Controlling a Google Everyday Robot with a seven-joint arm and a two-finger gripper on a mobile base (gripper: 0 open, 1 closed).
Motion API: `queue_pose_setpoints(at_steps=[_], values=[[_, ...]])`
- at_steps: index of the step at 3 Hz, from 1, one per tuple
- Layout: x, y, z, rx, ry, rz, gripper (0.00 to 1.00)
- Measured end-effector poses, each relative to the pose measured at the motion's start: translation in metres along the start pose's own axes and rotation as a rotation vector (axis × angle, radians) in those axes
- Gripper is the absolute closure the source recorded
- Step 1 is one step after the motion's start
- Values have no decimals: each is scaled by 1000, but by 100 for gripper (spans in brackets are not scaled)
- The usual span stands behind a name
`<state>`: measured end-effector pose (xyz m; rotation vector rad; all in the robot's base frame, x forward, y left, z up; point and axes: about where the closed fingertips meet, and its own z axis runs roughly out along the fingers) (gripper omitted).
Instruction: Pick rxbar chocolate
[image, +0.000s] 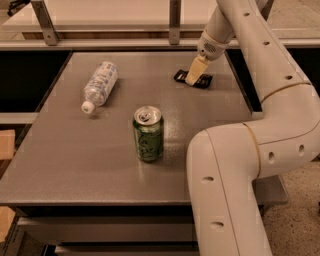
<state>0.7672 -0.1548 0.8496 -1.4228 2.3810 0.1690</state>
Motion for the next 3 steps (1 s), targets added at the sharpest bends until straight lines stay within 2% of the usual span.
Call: queue_pose_setpoints(at_steps=[3], values=[[-21, -4, -23, 68, -17, -43, 100]])
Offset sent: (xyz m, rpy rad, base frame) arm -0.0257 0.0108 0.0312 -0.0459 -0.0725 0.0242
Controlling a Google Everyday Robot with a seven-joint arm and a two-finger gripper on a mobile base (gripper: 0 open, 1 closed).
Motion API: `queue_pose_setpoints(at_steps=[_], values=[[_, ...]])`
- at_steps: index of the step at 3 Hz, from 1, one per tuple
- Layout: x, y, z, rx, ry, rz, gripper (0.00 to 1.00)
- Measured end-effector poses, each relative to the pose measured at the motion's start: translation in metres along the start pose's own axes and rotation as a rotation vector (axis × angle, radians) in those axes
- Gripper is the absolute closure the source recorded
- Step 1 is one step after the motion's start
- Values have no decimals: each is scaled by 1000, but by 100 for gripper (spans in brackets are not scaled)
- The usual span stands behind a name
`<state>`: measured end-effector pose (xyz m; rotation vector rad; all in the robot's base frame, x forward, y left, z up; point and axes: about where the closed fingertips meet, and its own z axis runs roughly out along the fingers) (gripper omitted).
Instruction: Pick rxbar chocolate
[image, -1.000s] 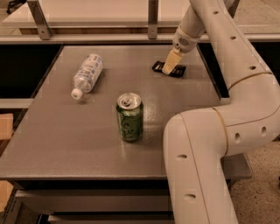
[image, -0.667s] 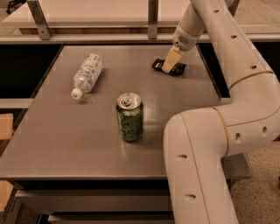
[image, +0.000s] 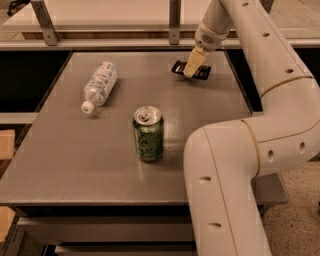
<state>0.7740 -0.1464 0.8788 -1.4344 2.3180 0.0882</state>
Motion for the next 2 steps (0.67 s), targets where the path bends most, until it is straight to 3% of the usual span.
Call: queue_pose_setpoints(at_steps=[2], values=[[-5, 8, -17, -12, -24, -7, 100]])
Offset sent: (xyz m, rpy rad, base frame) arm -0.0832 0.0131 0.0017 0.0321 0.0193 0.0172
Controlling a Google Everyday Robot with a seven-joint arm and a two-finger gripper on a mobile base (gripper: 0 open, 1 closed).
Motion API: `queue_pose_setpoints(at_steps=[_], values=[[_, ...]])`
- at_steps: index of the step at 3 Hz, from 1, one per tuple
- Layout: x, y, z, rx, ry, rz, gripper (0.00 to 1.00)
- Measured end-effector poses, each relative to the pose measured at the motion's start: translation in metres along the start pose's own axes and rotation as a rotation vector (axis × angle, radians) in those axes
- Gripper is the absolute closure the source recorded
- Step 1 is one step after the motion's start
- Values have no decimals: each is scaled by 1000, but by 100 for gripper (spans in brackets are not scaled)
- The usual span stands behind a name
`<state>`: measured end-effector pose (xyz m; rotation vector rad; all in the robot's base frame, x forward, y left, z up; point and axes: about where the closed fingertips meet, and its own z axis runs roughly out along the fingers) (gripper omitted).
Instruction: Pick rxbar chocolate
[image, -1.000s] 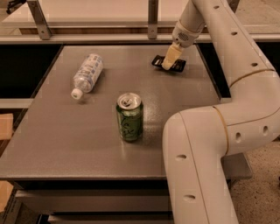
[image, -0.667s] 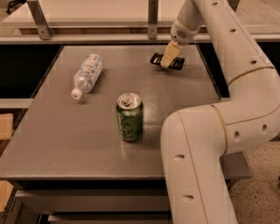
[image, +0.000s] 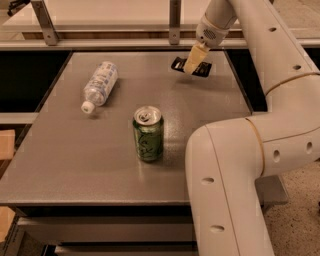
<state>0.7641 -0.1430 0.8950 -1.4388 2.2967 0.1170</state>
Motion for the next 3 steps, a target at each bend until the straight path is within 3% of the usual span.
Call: queue_pose_setpoints(at_steps=[3], values=[[4, 8, -19, -19, -57, 29, 100]])
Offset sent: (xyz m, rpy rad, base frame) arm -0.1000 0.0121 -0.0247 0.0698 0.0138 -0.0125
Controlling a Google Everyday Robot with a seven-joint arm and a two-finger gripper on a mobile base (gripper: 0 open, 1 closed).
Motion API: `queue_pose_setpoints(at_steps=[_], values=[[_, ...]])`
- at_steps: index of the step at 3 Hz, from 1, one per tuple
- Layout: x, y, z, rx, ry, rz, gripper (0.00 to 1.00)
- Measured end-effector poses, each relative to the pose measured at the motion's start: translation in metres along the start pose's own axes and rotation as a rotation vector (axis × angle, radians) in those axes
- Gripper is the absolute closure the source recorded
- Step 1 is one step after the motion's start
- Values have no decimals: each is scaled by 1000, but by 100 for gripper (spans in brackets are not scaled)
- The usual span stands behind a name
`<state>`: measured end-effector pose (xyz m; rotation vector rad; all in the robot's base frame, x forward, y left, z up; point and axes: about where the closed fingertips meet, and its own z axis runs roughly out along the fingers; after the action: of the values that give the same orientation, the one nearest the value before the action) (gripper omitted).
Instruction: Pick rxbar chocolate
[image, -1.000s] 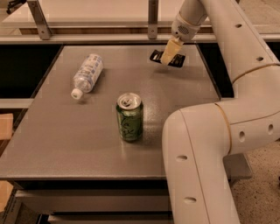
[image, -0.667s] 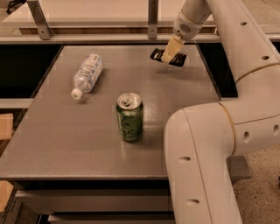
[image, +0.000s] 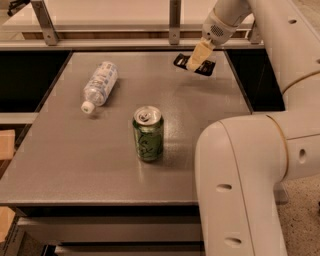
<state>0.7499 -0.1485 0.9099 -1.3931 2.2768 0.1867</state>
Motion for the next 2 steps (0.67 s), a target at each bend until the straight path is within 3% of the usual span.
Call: queue_pose_setpoints(at_steps=[2], values=[[7, 27, -3, -7, -8, -5, 100]])
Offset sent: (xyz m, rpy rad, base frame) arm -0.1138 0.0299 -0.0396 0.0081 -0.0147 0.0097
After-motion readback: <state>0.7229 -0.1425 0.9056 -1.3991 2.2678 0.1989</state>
